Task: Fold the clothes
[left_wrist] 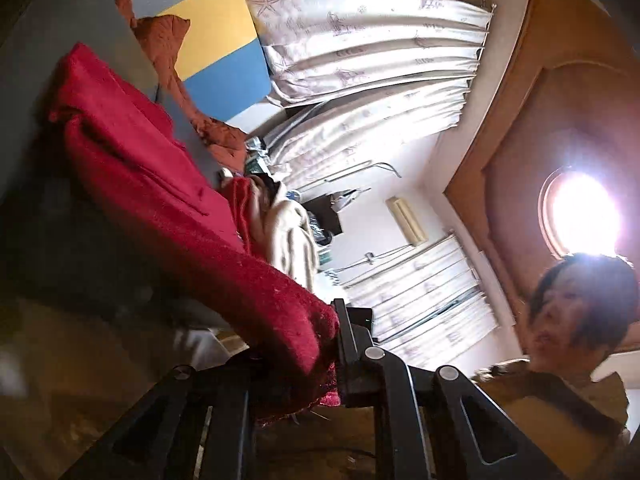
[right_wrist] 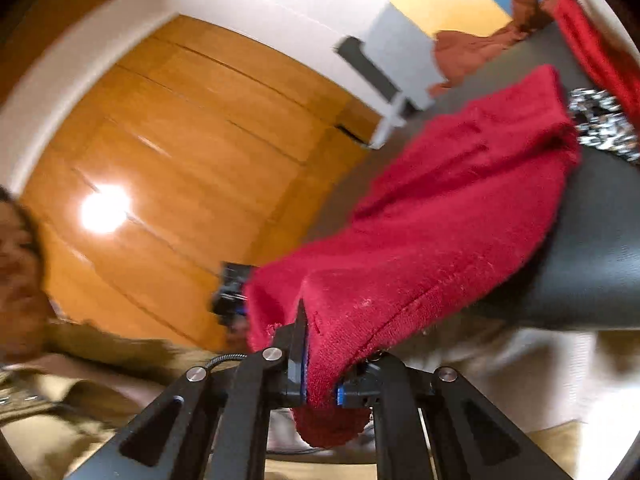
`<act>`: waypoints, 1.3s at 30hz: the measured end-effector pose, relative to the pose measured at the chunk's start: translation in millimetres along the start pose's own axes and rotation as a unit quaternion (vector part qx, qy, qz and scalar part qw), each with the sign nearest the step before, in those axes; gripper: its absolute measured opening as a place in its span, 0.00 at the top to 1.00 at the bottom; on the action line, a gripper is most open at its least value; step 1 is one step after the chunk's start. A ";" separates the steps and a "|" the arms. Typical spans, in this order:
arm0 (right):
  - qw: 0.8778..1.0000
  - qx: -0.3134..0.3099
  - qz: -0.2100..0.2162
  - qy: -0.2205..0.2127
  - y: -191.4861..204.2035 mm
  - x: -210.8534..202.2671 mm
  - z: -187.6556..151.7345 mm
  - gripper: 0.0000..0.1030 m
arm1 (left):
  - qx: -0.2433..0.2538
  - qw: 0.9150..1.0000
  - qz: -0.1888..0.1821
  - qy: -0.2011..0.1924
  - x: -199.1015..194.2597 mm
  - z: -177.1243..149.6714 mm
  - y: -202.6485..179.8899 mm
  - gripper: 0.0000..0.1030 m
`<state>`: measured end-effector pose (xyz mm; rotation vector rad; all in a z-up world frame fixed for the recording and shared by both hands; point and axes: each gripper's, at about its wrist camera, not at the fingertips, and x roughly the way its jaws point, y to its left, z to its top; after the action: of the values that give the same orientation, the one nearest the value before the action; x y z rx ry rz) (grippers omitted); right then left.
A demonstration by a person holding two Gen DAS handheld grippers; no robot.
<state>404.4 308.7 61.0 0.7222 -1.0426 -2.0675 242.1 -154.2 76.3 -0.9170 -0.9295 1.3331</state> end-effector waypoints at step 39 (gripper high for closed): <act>0.920 0.036 -0.373 -0.115 -127.7 87.0 197.5 0.28 | -0.151 0.923 0.205 -0.288 28.6 174.7 154.8 0.54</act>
<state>165.9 383.8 42.6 1.0487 -1.0761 -2.8306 23.4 -119.1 -2.6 -1.0055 -1.4825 1.9125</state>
